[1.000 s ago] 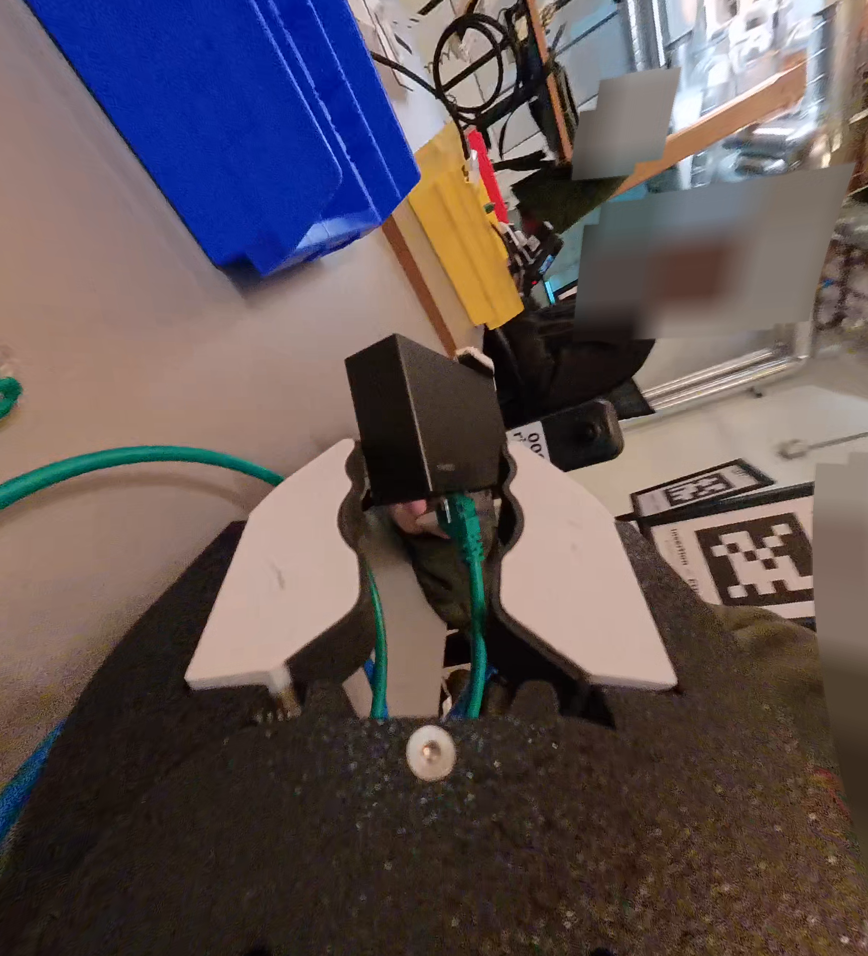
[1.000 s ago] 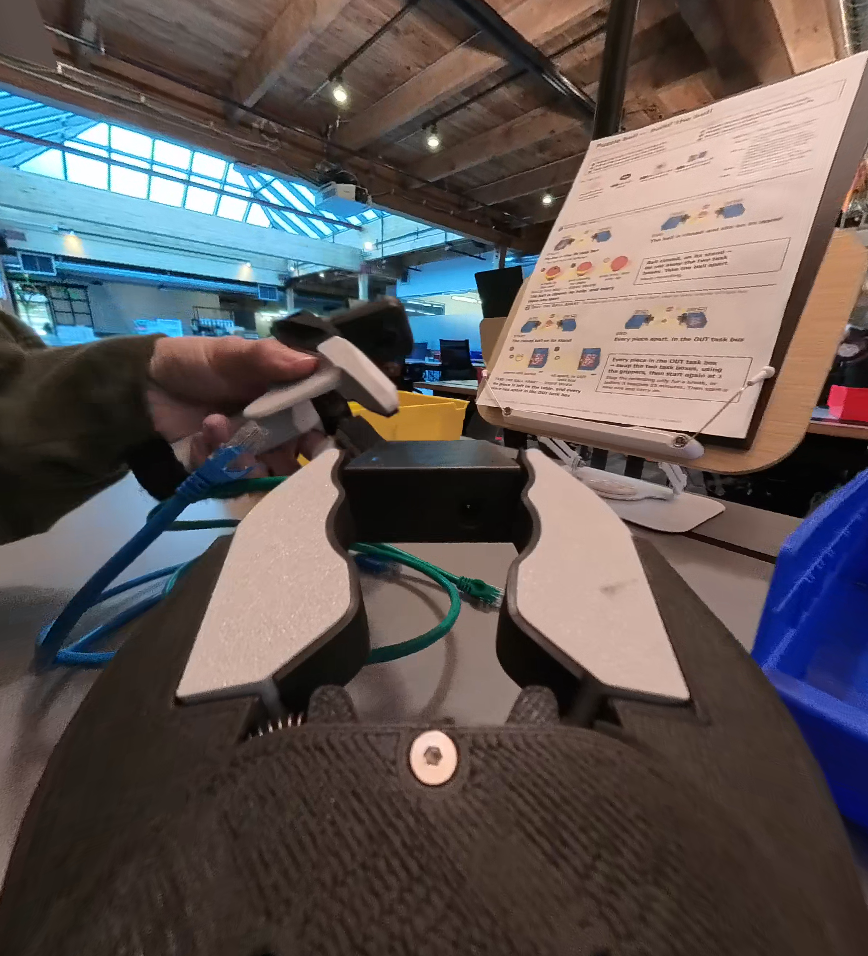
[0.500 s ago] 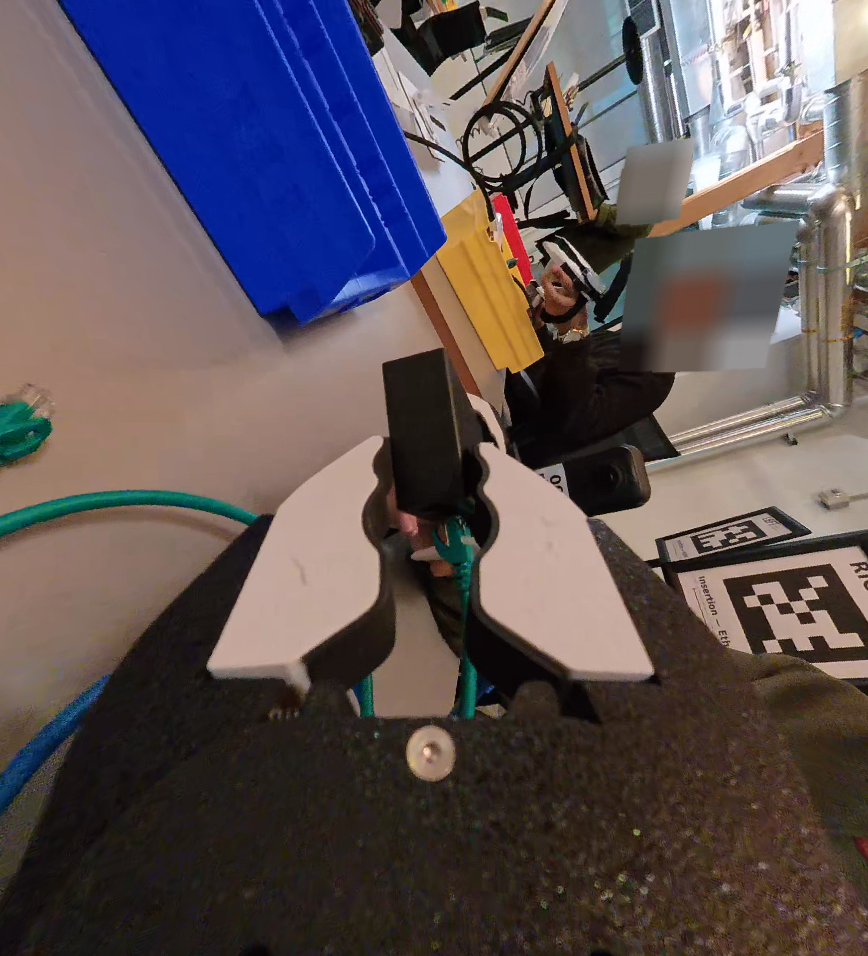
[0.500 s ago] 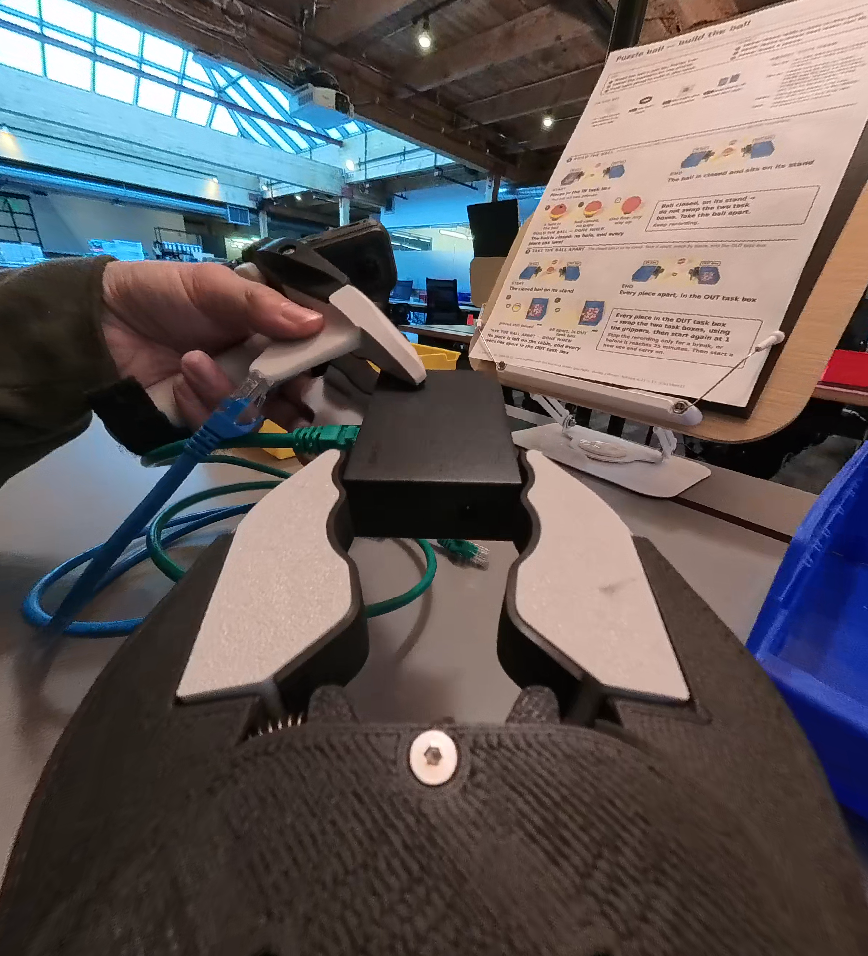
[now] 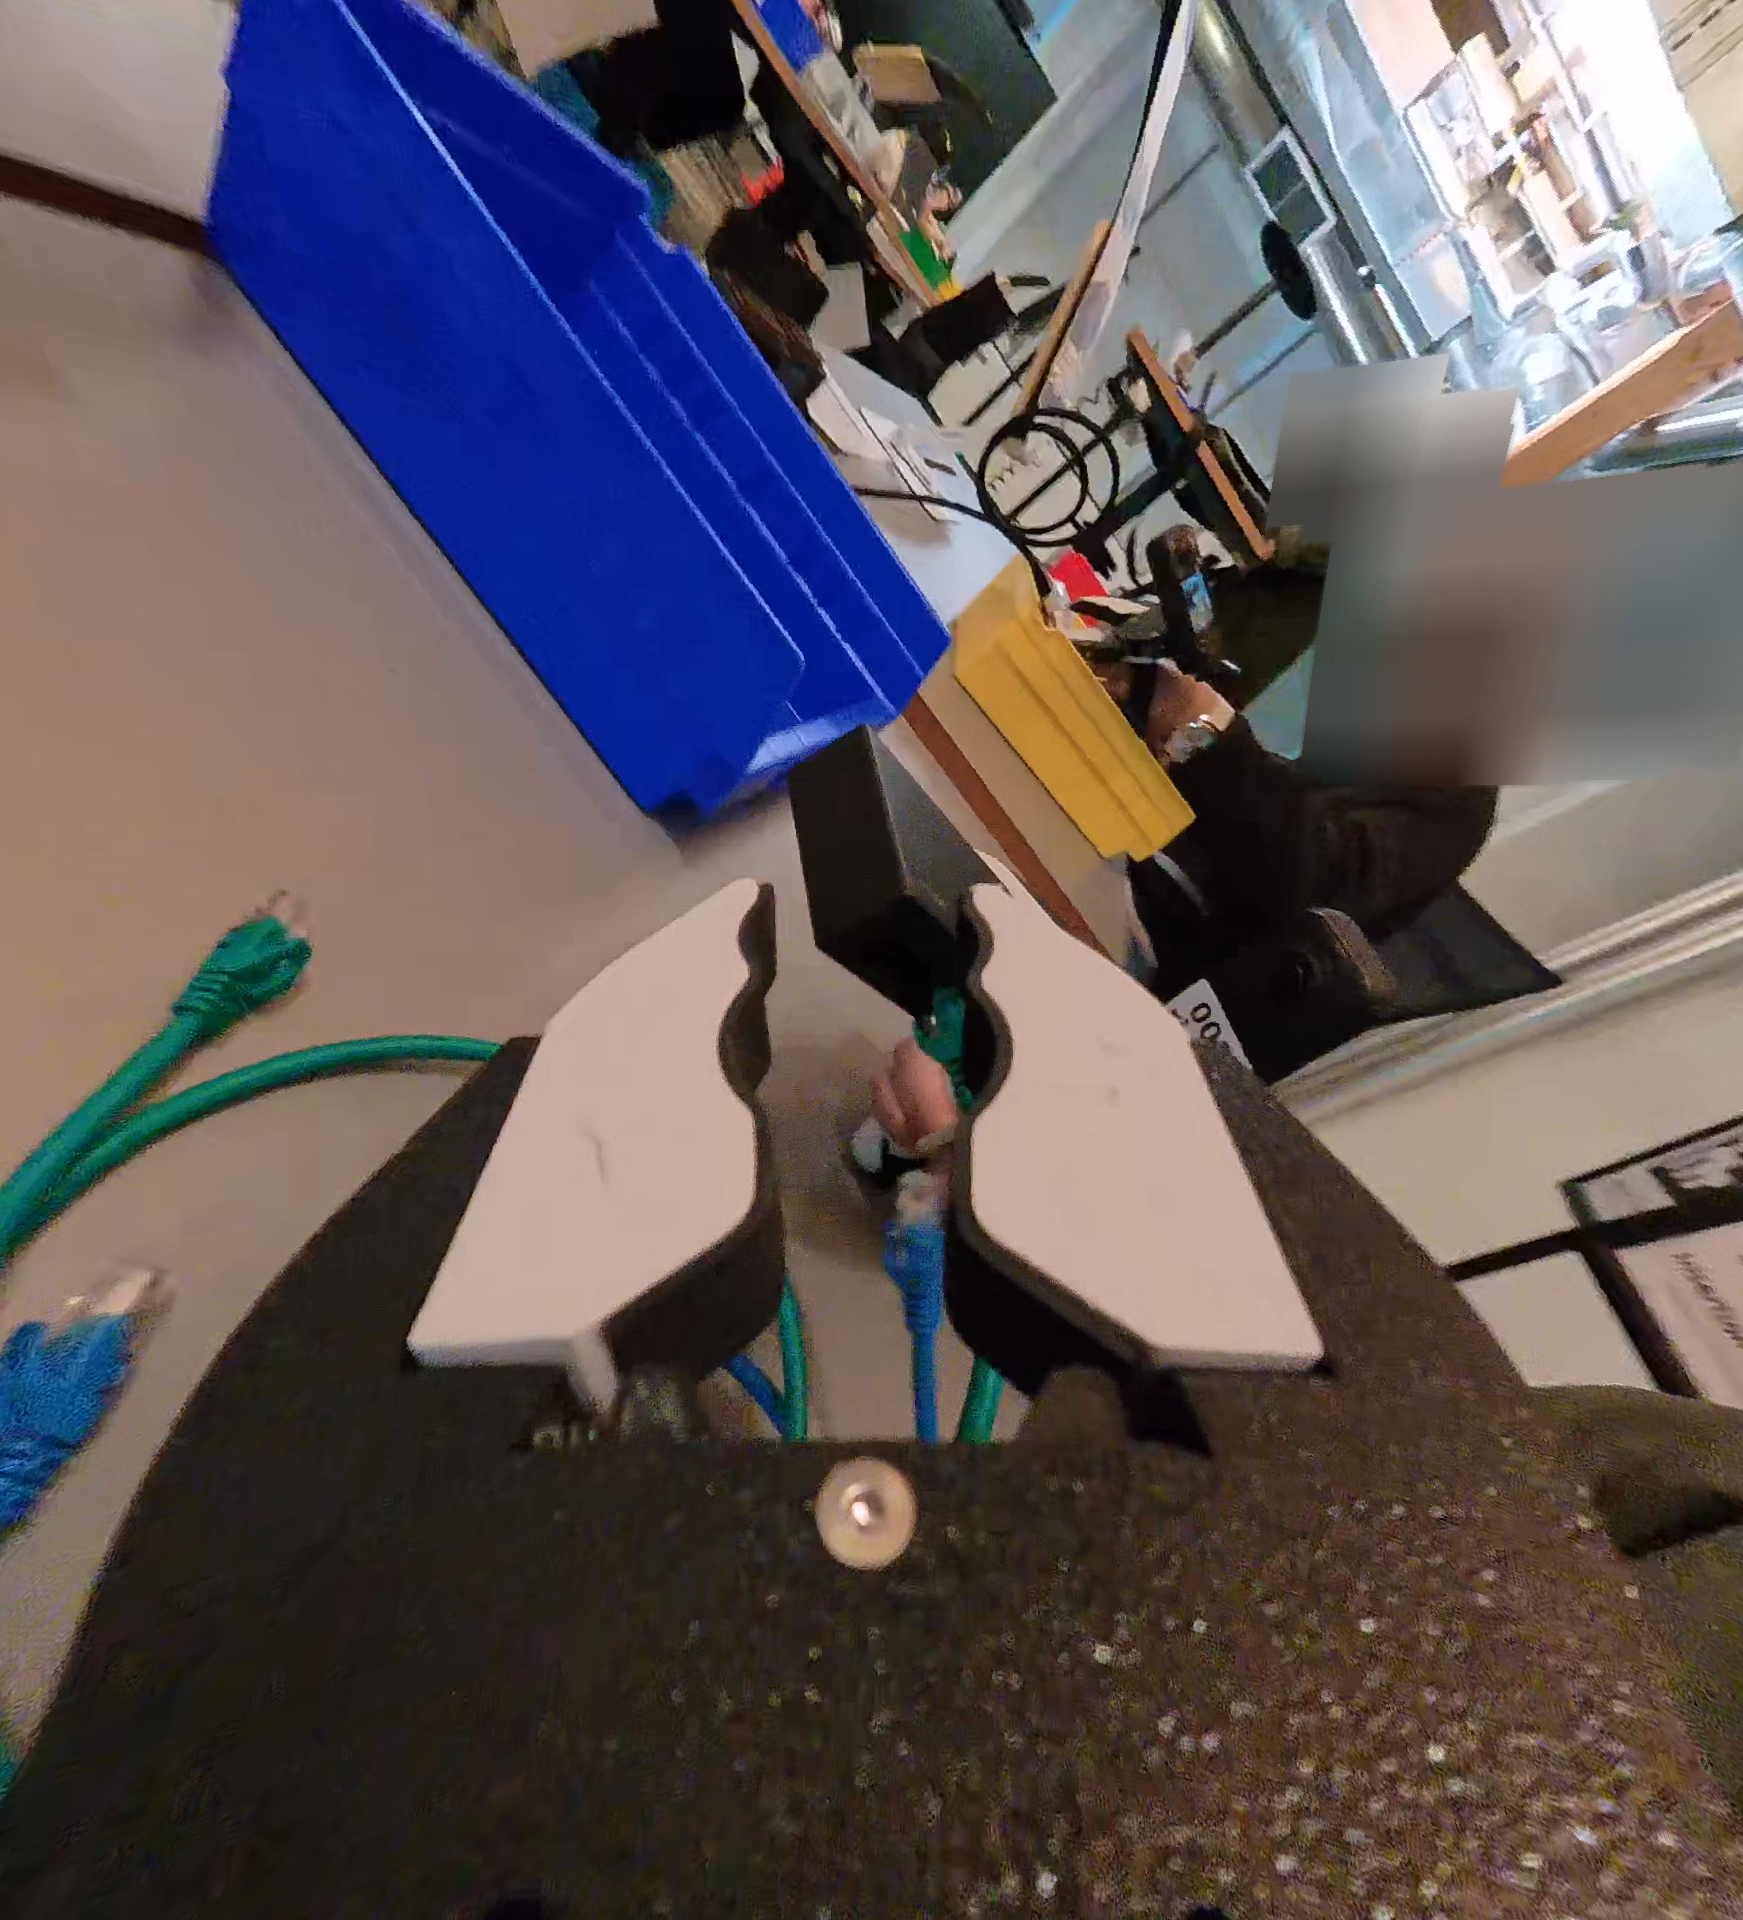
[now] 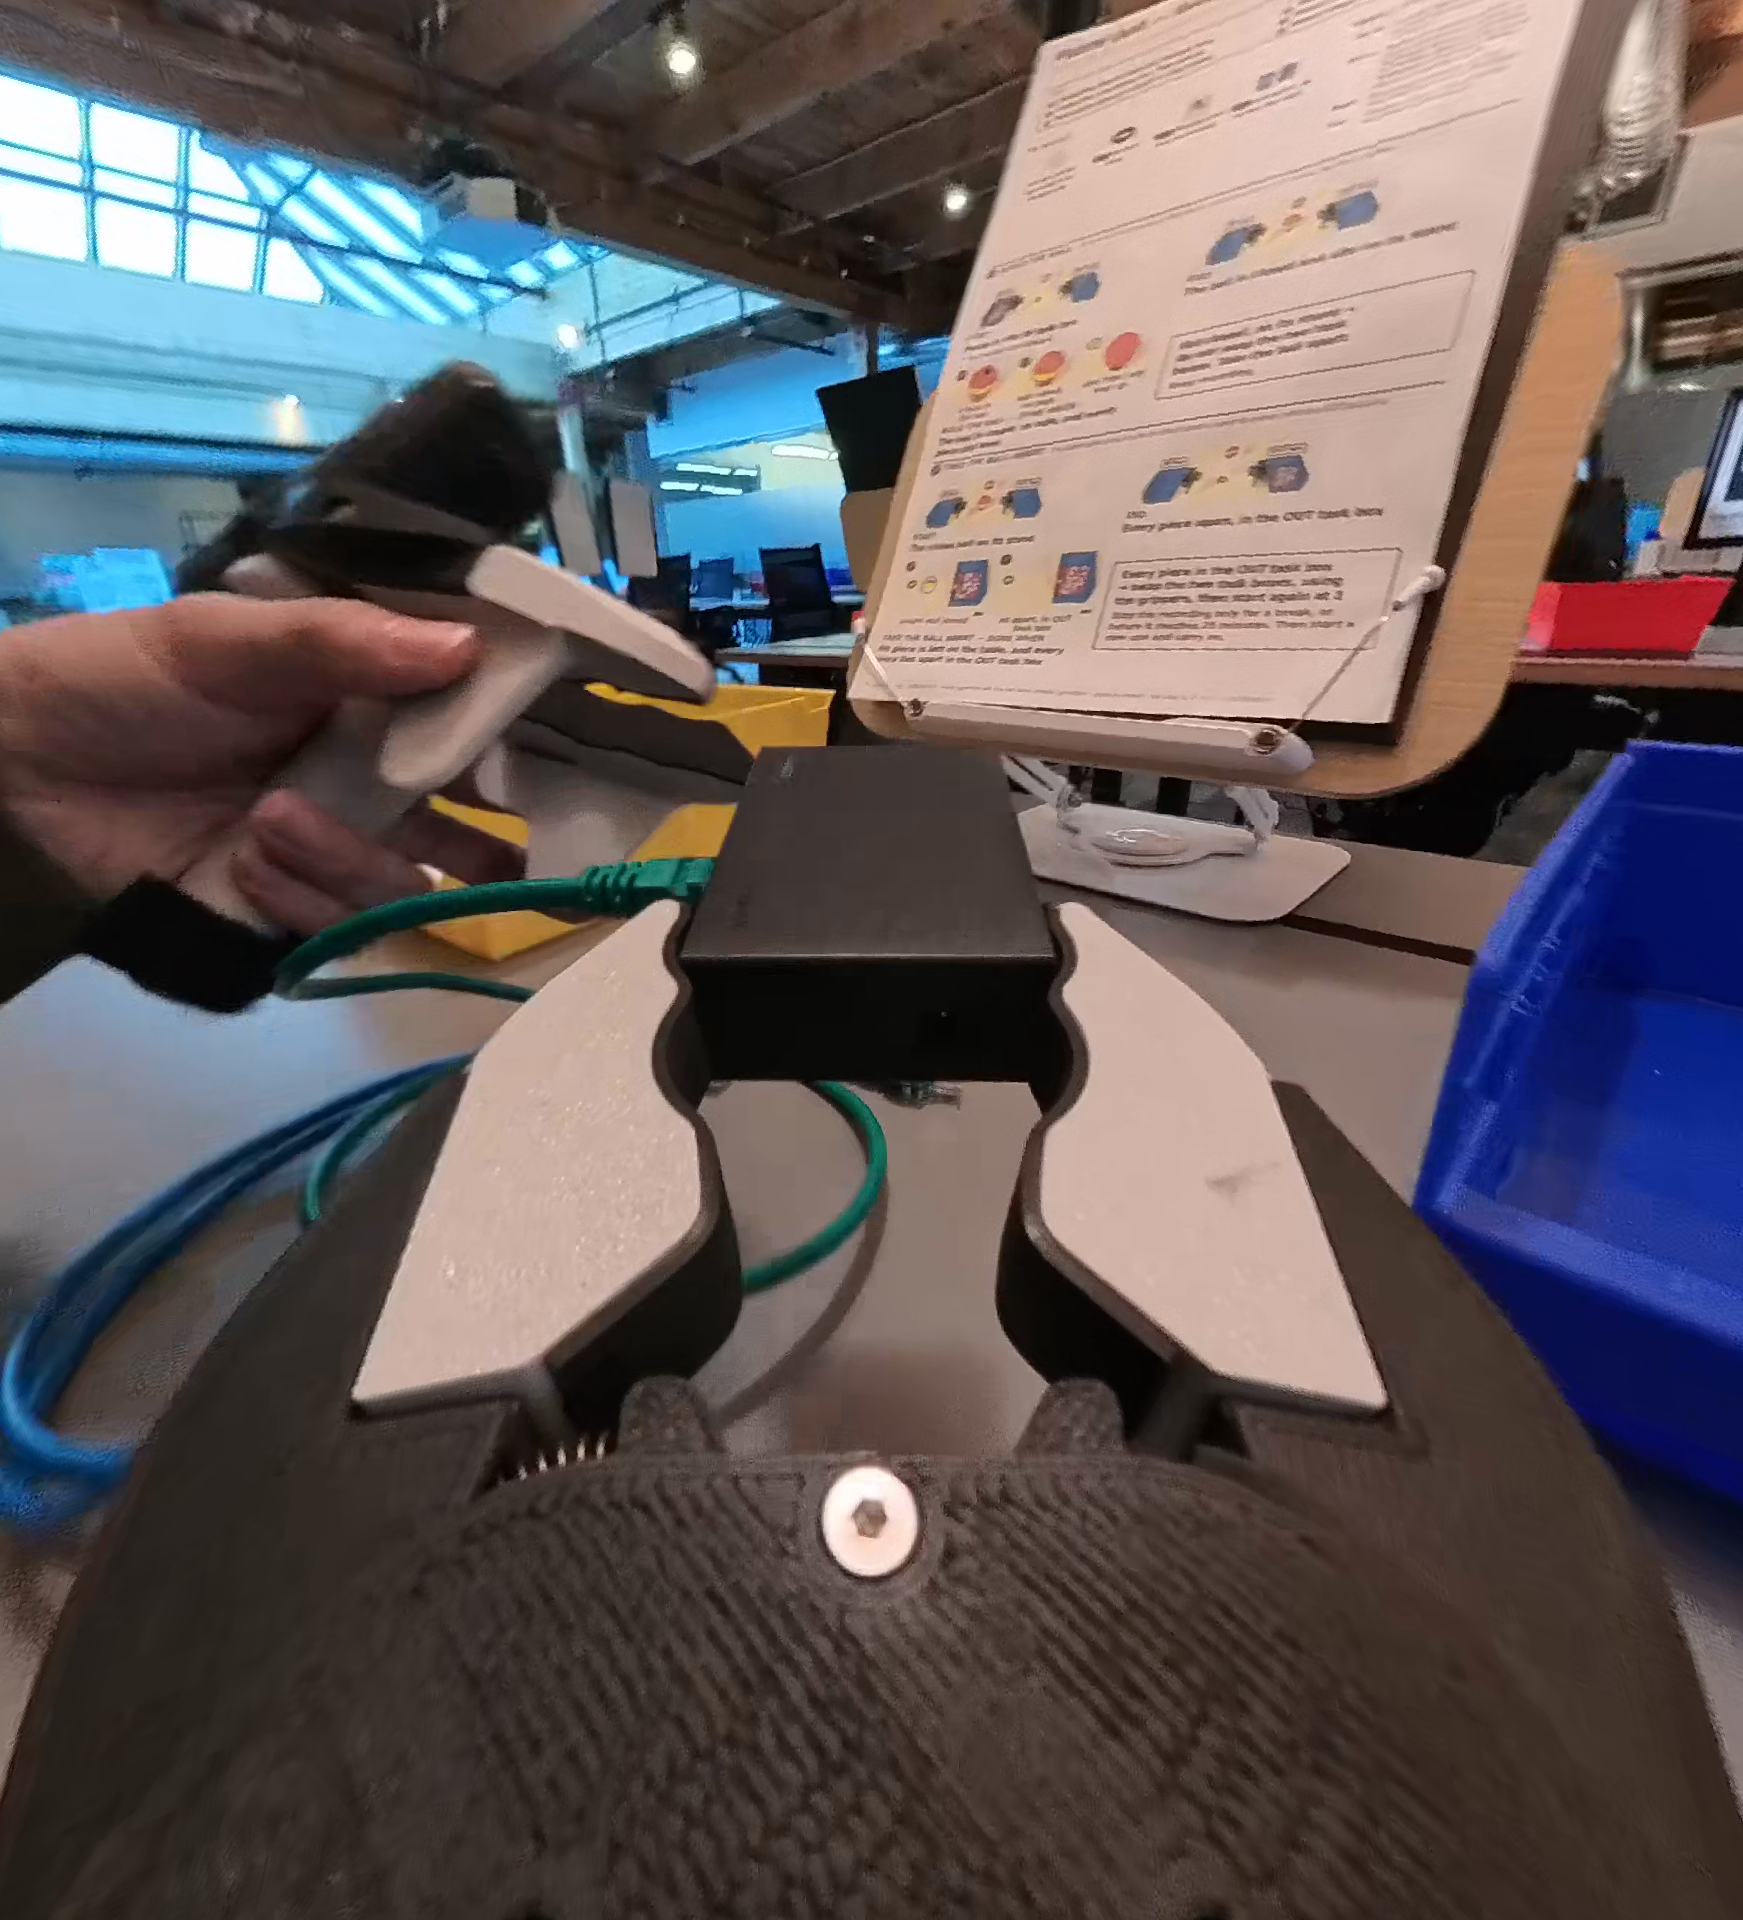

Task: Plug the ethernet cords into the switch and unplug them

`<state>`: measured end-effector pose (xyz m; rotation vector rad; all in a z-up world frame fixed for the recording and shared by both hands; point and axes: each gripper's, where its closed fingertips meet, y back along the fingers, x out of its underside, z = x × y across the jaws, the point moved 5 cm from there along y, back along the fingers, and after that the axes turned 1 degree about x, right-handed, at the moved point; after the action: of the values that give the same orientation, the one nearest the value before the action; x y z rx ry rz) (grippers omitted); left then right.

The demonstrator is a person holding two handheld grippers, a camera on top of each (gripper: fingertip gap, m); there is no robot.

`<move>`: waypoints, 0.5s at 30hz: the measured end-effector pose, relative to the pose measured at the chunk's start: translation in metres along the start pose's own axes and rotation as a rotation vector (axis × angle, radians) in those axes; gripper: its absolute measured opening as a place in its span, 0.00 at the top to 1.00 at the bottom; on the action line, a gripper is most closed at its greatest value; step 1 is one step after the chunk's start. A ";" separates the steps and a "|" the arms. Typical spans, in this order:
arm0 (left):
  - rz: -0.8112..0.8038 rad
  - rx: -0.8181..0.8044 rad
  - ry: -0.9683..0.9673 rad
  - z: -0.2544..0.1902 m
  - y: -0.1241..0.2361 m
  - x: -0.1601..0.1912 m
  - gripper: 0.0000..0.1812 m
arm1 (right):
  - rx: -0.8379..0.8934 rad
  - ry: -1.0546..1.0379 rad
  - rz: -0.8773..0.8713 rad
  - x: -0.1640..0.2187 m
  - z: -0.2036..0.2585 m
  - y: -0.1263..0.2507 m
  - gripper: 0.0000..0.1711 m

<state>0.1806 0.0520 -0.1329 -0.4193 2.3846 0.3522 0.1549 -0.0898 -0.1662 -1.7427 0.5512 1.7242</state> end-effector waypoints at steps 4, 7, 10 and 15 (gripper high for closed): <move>-0.060 -0.142 -0.286 -0.030 0.019 0.016 0.81 | 0.085 -0.056 -0.031 -0.002 -0.013 0.004 0.64; 0.007 -0.237 -0.505 -0.054 0.017 0.058 0.81 | 0.172 -0.003 -0.033 -0.003 -0.021 0.008 0.64; 0.153 -0.326 -0.693 -0.063 0.005 0.106 0.81 | 0.263 0.022 -0.038 -0.004 -0.029 0.012 0.64; 0.506 -0.567 -0.733 -0.014 -0.020 0.154 0.81 | 0.288 0.035 -0.050 -0.005 -0.031 0.015 0.64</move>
<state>0.0702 -0.0022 -0.2279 0.0891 1.6049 1.1975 0.1676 -0.1225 -0.1641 -1.5706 0.7271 1.4989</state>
